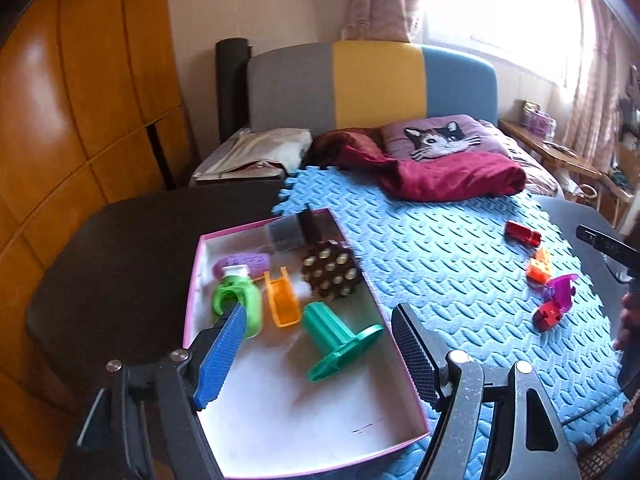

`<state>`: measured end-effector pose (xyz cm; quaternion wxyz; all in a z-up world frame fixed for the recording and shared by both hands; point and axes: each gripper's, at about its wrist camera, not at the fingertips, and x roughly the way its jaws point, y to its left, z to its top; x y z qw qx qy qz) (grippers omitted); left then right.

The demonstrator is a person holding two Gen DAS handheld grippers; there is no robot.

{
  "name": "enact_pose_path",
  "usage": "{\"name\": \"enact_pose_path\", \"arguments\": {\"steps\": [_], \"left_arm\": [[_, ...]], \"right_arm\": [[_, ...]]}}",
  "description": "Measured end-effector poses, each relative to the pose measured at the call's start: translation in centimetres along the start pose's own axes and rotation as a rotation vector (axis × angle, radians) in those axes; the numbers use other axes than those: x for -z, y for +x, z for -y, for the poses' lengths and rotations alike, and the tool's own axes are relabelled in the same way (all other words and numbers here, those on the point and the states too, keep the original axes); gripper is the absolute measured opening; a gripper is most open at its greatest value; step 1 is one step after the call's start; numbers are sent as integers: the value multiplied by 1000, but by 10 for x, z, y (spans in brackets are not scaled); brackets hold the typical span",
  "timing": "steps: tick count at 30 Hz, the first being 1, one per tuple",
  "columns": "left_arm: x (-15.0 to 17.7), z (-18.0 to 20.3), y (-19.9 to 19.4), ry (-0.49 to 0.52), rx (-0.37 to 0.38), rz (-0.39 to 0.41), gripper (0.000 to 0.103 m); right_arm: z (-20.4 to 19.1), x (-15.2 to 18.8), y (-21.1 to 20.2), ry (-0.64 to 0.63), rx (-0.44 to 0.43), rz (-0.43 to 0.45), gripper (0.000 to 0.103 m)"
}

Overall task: Organize rigid objects
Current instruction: 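Move both tools back toward the red K block and pink cup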

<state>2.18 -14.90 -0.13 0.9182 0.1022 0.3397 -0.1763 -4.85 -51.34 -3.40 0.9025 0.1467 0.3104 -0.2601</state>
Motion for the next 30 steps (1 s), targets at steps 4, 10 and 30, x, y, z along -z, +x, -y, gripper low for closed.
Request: {"name": "enact_pose_path", "arguments": {"steps": [4,10,30], "left_arm": [[-5,16,5,33,22,-2,76],[-16,48,16,96,86,-8,76],[5,220,67,526,513,-110,75]], "right_arm": [[4,-1,-4,24,10,18,46],[20,-3,-3,103,32,6,46],[48,-2,2,264,-7,-39,46]]}}
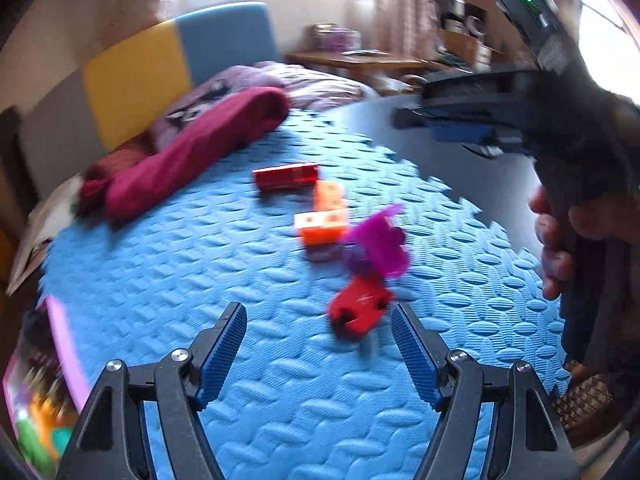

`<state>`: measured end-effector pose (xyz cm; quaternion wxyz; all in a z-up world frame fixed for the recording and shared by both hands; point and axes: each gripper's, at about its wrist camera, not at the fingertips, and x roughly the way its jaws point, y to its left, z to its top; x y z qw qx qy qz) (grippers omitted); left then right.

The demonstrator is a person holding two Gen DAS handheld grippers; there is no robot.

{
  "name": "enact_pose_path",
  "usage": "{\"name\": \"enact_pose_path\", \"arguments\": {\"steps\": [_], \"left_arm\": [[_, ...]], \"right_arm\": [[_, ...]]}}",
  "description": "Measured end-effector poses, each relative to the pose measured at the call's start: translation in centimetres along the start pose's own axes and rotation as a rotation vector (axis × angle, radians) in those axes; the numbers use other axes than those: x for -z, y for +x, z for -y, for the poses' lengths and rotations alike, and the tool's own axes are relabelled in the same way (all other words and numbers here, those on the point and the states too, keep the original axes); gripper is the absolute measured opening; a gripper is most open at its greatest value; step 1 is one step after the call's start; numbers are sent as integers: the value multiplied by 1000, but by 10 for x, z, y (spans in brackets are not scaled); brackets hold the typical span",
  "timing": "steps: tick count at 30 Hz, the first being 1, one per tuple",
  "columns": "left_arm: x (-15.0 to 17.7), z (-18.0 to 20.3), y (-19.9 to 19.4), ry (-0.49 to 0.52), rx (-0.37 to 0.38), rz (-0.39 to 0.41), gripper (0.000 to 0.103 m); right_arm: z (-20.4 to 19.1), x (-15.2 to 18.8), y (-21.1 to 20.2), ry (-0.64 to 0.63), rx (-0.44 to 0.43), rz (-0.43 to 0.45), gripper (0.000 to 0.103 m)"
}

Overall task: Organize rigid objects
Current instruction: 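Move both tools back toward the red K block and pink cup, then grasp the red K puzzle piece with the left tool while the right grasps the red cylinder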

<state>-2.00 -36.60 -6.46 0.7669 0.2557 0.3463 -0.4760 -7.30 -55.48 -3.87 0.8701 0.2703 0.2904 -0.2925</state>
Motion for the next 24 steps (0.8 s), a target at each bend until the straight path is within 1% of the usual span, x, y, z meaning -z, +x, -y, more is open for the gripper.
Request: {"name": "enact_pose_path", "arguments": {"steps": [1,3,5,7,8,9,10,11,13,14,17,19,21,24], "left_arm": [[-2,4,6,14,-2,-9,75],[-2,8,16,32,21,-26,75],[-3,11,27,48,17,-48,75],[0,12,36,60,28,-66,71],[1,12,41,59,31,-76,64],[2,10,42,29,58,-62,45],[2,7,42,5,63,-59,36],[3,5,41,-13,30,-49,34],[6,-2,37,-60,20,-36,34],[9,-7,35,-86,2,-32,34],[25,-26,26,-173,-62,-20,34],[35,-37,19,-223,-93,-10,34],[47,-45,14,-258,-112,13,33],[51,-51,10,-286,-94,22,33]], "right_arm": [[0,0,0,0,-1,-1,46],[-1,0,0,-1,-6,-3,46],[-1,0,0,1,-9,-3,46],[0,0,1,6,-10,-3,46],[0,-1,1,10,-11,-6,46],[1,-1,2,12,-10,-7,46],[1,-1,2,15,-8,-6,46],[2,-1,3,17,-8,-6,46],[2,-2,4,20,-12,-13,46],[2,-1,4,19,-13,-17,46],[1,0,7,14,-16,-28,46],[-1,1,9,11,-21,-41,46],[-2,2,11,6,-23,-52,46],[-2,4,13,8,-26,-67,46]]}}
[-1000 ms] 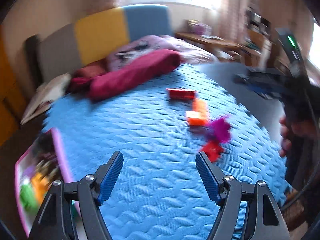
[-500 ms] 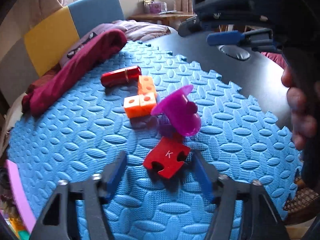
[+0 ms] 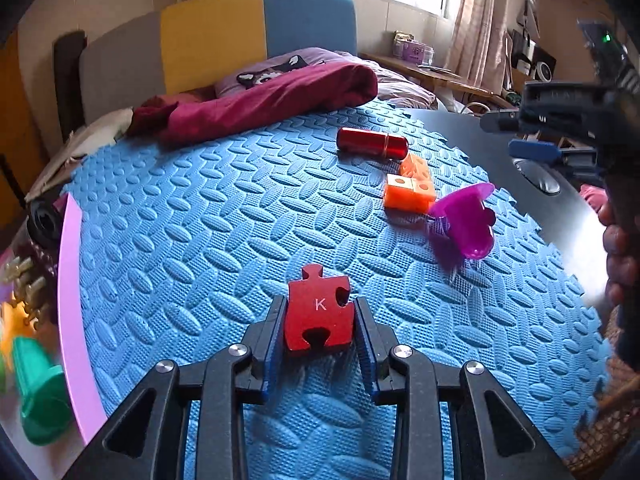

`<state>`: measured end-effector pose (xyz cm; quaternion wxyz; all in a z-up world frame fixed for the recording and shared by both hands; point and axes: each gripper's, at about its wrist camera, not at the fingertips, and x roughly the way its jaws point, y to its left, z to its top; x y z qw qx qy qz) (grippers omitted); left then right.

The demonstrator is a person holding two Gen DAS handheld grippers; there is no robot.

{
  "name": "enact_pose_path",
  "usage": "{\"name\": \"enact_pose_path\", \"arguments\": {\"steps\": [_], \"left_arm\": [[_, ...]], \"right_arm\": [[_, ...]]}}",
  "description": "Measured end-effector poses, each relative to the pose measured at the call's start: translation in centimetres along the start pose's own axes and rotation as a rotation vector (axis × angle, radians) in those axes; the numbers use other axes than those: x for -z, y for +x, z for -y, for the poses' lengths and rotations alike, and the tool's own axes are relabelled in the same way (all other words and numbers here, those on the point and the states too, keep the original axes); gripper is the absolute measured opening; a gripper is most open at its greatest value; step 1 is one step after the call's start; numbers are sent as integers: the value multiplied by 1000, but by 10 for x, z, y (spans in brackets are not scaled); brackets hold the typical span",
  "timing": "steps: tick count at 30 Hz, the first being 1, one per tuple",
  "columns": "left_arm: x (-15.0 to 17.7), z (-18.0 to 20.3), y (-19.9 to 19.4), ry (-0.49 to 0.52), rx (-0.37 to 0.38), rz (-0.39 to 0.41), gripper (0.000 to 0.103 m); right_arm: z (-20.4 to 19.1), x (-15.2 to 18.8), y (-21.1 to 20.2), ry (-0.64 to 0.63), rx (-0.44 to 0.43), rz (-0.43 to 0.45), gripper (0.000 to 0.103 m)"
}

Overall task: Organize rigid objects
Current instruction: 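Grasp the red K puzzle piece with the left tool while the right grasps the red cylinder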

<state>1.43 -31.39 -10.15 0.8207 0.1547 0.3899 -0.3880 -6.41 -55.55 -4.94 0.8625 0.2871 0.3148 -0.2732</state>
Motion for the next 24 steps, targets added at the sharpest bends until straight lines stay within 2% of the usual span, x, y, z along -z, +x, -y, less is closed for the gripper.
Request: {"name": "enact_pose_path", "arguments": {"steps": [18,21,24], "left_arm": [[2,7,1,17,-15,17,33],[3,6,0,14,-11,17,33],[3,5,-1,7,-3,19,33]], "right_arm": [[-31,16,24,-143,-37,-130,46],[-45,16,27,-215,-61,-138,46],[-69,7,34,-384,-63,-144,46]]}}
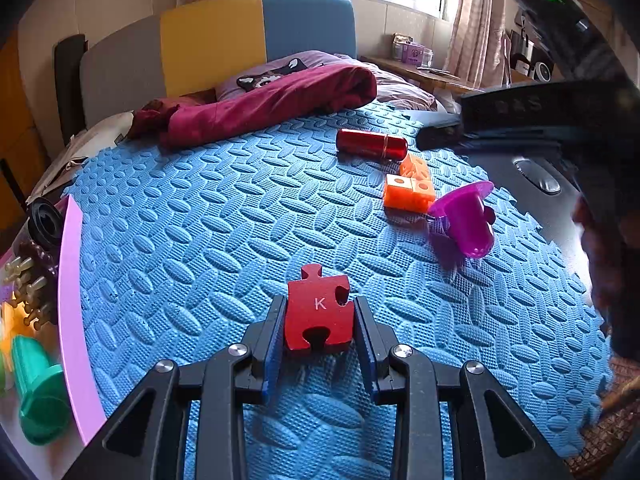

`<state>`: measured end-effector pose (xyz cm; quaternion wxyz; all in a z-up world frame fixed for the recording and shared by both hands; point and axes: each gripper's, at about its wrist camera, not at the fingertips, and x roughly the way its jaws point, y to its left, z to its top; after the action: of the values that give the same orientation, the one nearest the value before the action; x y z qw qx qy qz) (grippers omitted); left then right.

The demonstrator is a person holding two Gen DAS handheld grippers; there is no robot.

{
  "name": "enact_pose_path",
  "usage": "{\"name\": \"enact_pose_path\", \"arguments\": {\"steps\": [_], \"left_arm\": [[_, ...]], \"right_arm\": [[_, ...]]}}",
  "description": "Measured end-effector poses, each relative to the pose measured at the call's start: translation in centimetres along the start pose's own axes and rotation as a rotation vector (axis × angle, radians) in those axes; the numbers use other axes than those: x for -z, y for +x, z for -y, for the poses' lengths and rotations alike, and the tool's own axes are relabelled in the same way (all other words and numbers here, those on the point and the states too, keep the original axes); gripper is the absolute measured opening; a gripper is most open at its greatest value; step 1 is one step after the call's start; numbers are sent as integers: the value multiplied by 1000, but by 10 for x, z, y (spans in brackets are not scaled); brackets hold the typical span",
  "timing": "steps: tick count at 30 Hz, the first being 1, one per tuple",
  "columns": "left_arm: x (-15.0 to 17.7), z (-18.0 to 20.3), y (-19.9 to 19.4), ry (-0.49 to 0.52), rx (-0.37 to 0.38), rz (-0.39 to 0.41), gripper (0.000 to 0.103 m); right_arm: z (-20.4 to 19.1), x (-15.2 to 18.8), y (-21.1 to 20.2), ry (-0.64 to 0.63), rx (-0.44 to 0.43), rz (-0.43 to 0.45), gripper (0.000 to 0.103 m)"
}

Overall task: Organize rigid objects
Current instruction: 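Grasp the red K puzzle piece with the left tool while the right grasps the red cylinder, then carry the red K piece over the pink tray with the left tool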

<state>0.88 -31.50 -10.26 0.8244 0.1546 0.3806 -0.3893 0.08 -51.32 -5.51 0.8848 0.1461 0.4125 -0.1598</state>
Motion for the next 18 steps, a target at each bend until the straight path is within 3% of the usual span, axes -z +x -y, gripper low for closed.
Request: {"name": "enact_pose_path", "arguments": {"steps": [5,12,15,18], "left_arm": [[0,-1,-1,-5,4,0,33],[0,-3,-1,-11,11,1,33],[-1,-4,-1,-14,15,1,33],[-1,-3,-1,-13,14,0,33]], "right_arm": [[-19,-30,29,-216,45,-59,46],[-27,-47,85,-363,120,-196,46],[-32,-46,93,-367,89,-206,26],[-43,-44,93,-387,70,-205,26]]}}
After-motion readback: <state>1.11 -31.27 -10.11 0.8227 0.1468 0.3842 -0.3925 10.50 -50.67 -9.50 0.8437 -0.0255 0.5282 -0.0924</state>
